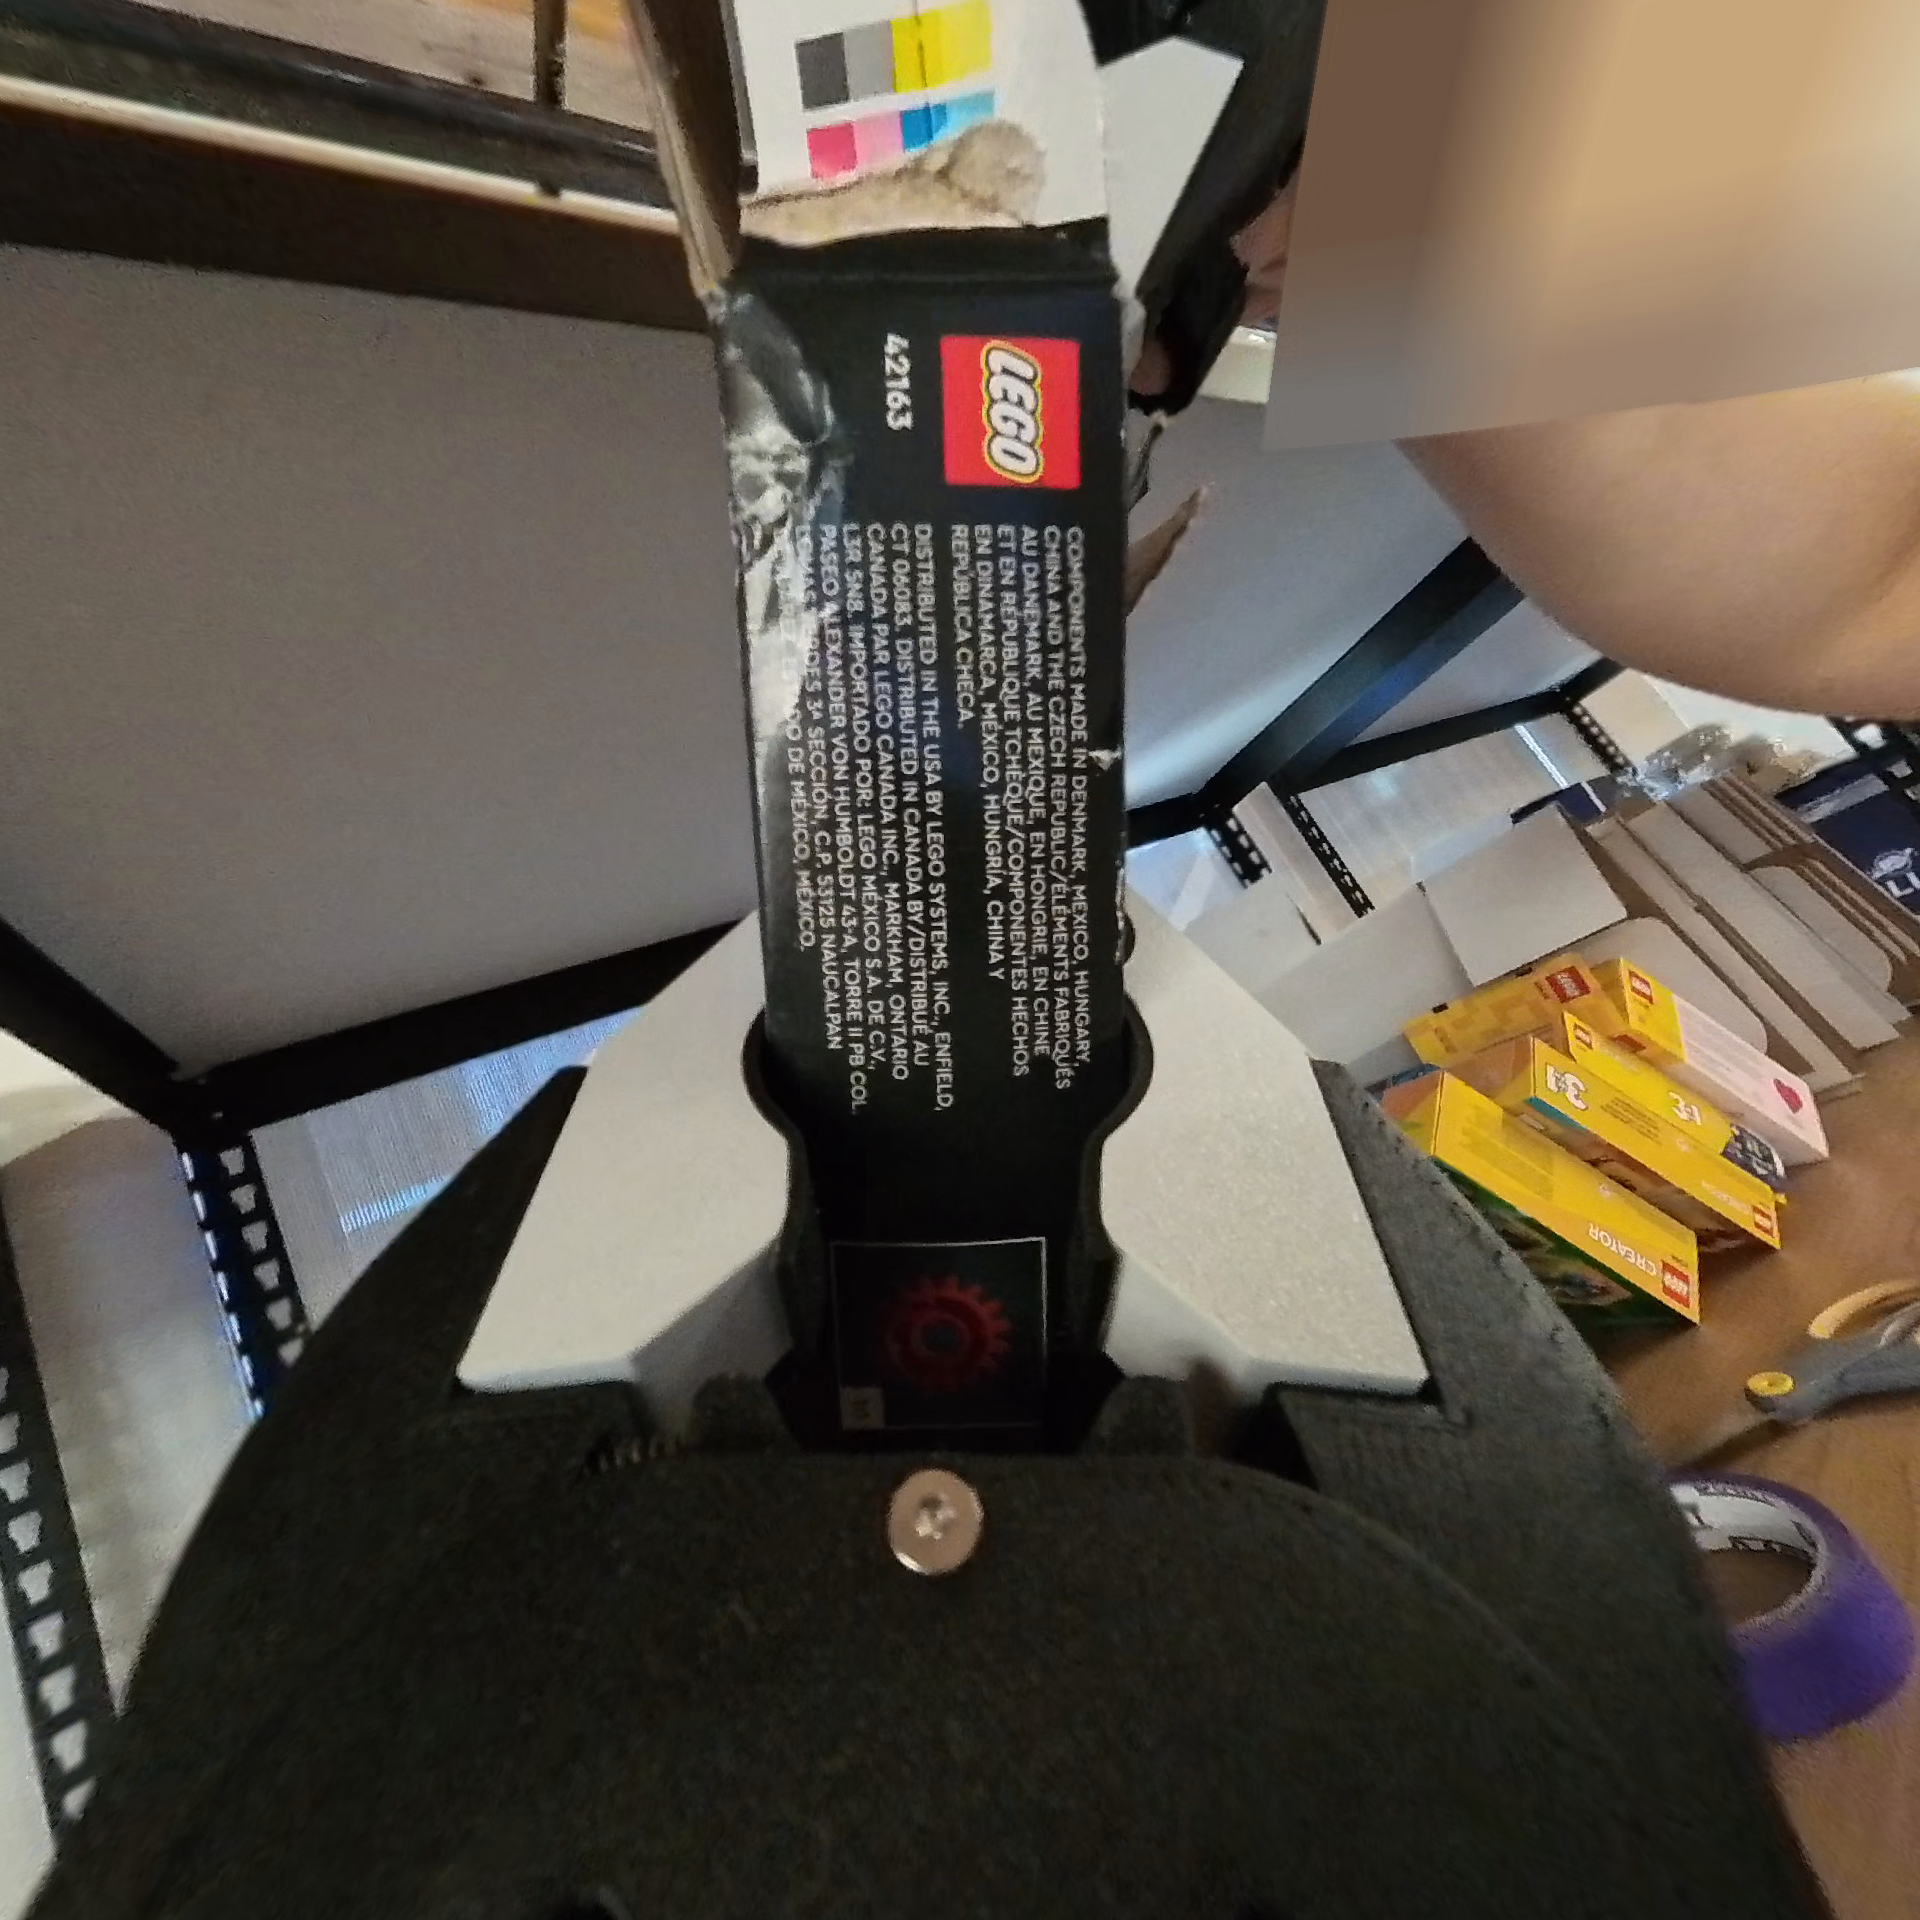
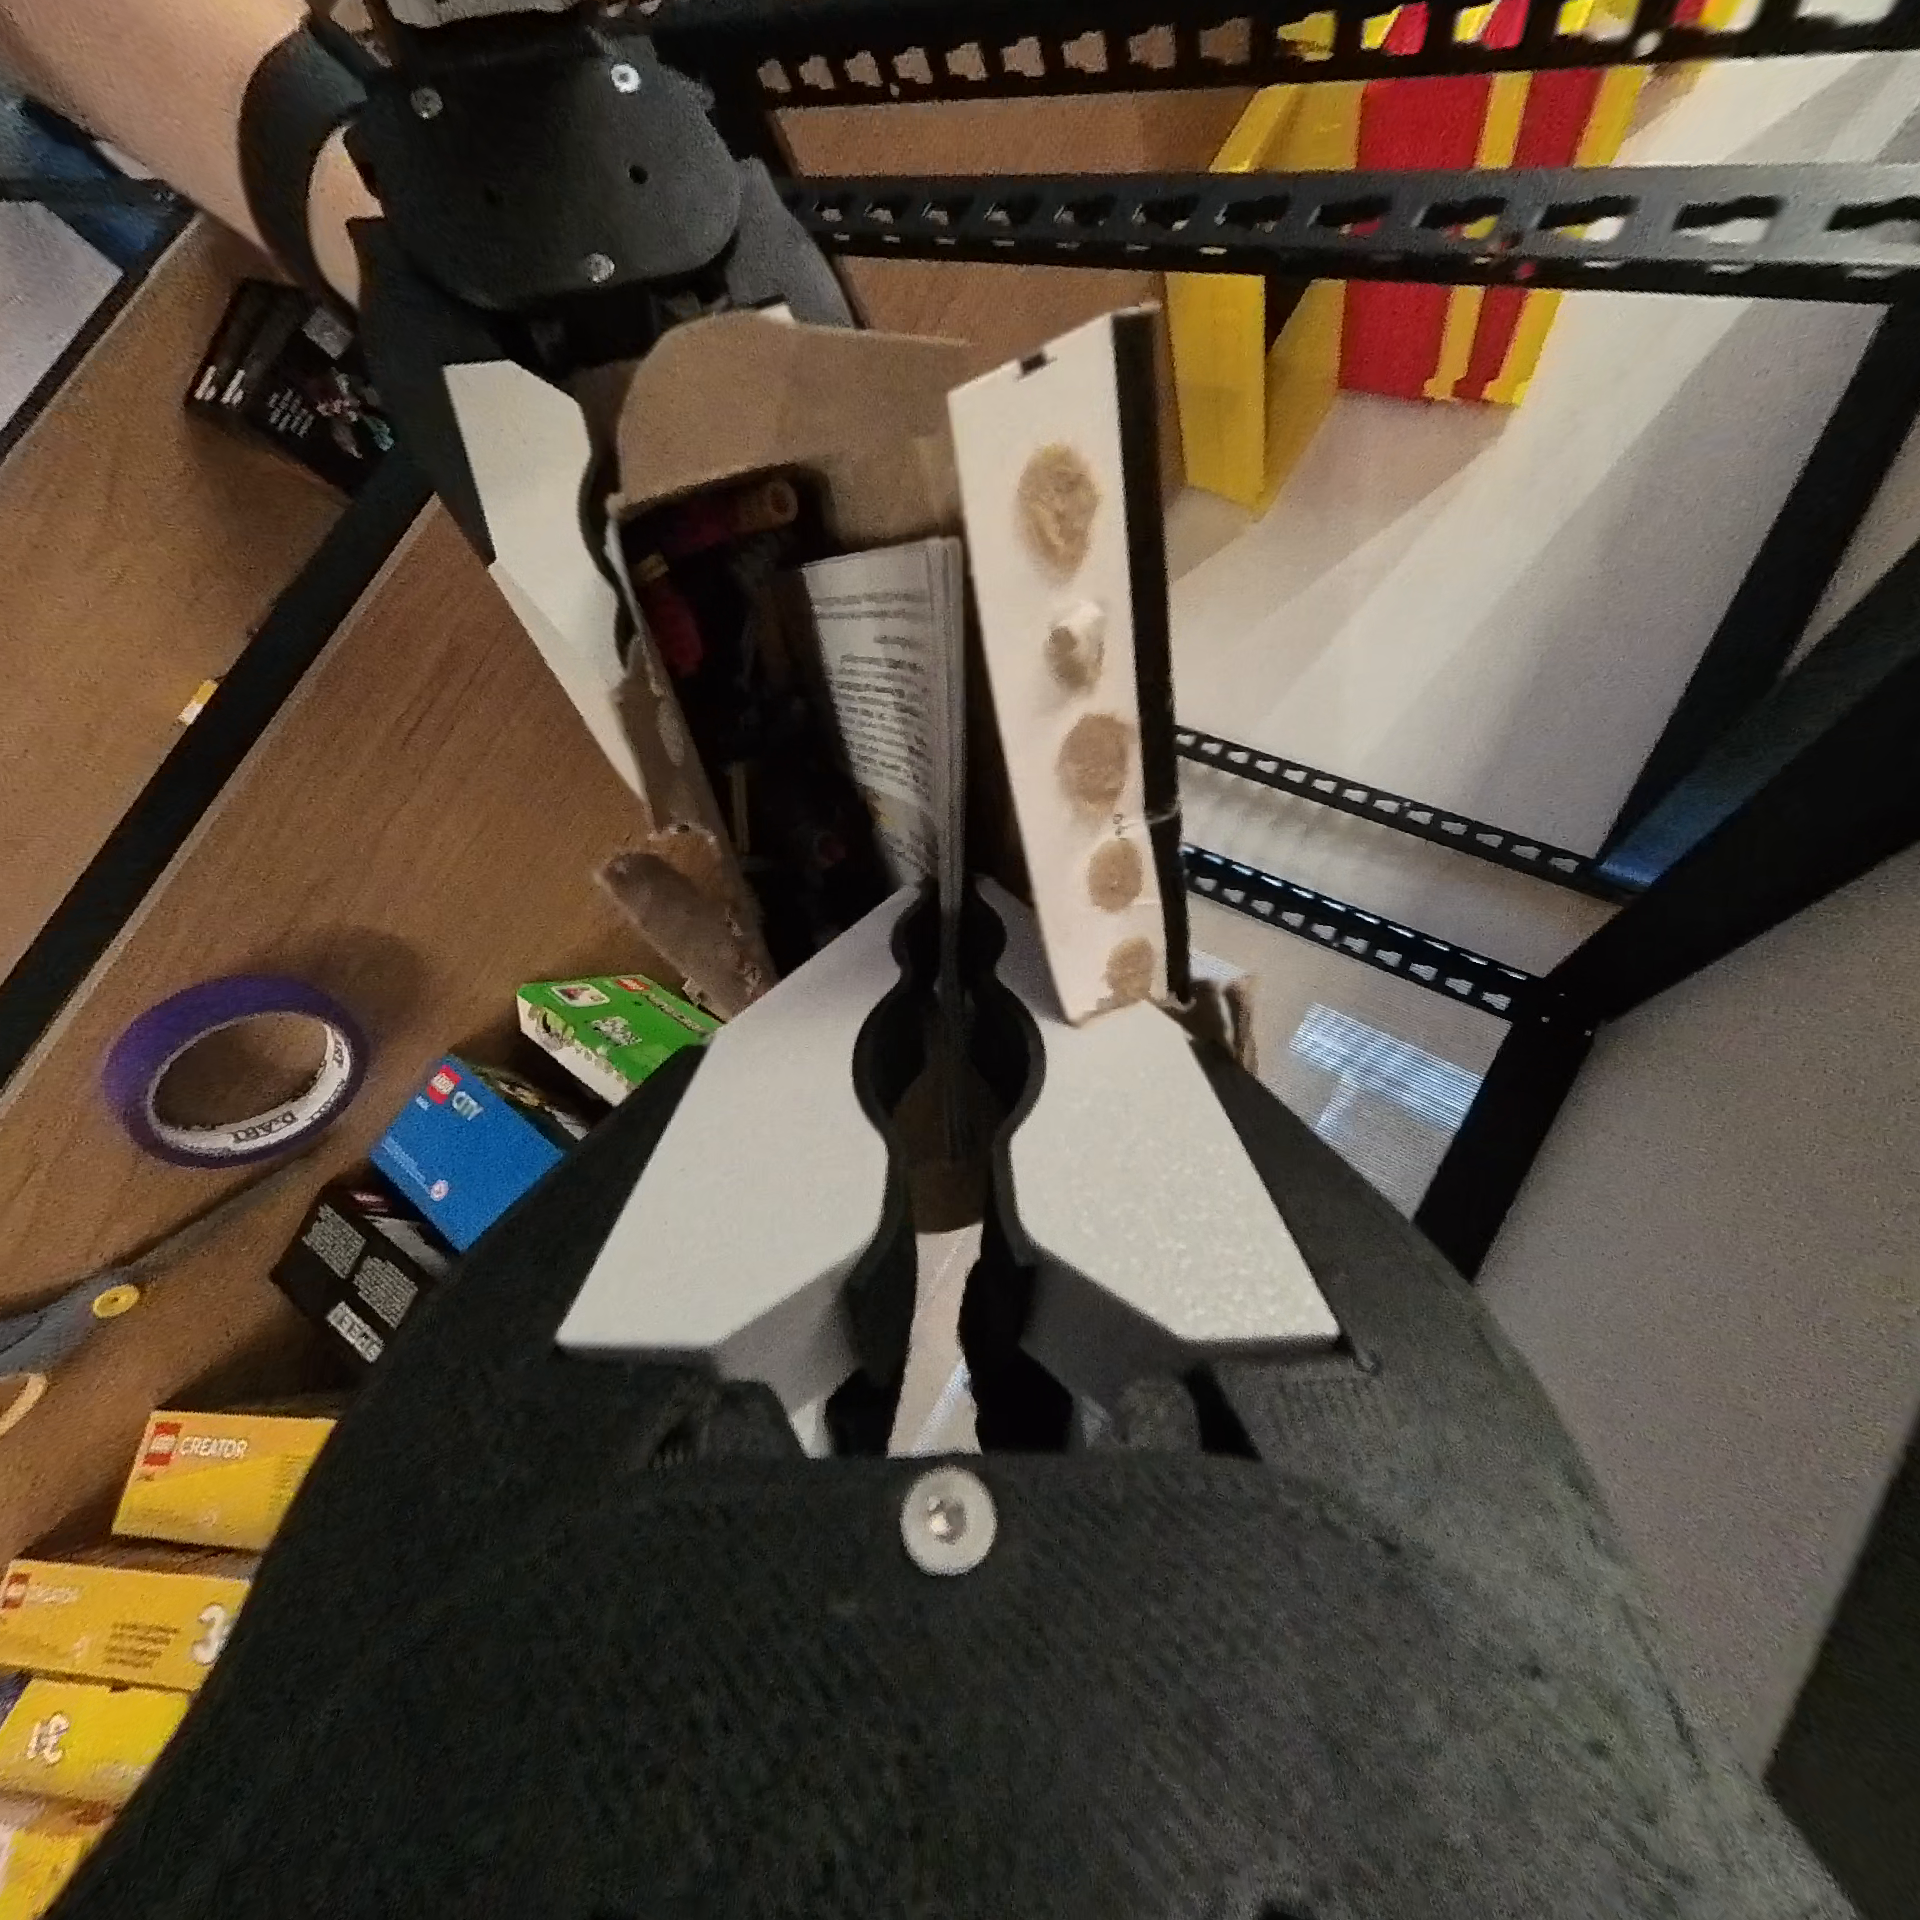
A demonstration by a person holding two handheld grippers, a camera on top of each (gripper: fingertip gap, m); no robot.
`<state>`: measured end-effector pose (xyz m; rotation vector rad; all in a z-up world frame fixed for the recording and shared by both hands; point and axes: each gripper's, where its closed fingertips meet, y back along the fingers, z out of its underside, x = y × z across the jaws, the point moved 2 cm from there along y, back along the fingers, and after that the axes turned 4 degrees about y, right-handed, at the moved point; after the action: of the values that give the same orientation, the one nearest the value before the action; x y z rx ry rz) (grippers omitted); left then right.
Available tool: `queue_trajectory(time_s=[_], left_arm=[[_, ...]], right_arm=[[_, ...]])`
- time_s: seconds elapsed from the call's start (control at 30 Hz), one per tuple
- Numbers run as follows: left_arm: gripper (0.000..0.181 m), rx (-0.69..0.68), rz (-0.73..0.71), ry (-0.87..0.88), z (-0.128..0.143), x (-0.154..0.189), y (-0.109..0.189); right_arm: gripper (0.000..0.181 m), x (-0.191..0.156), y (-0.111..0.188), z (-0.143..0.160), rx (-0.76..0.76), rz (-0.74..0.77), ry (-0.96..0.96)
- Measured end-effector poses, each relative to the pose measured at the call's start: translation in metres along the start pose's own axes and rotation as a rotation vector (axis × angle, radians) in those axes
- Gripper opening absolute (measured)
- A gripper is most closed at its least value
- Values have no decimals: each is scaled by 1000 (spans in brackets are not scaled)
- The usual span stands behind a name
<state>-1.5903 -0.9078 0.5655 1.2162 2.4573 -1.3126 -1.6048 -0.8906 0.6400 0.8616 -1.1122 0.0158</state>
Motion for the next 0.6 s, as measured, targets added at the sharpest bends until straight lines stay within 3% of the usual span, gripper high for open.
queue_trajectory(time_s=[0.2, 0.33, 0.6], left_arm=[[50, -48, -14, 24, 18, 4, 8], [50, -83, -6, 146, 37, 4, 17], [52, -309, -63, 404, 121, 31, 70]], right_arm=[[2, -9, -26, 12, -46, -42, -5], [2, -19, -45, 23, -14, -92, -60], [2, -90, -135, 41, 48, -287, -155]])
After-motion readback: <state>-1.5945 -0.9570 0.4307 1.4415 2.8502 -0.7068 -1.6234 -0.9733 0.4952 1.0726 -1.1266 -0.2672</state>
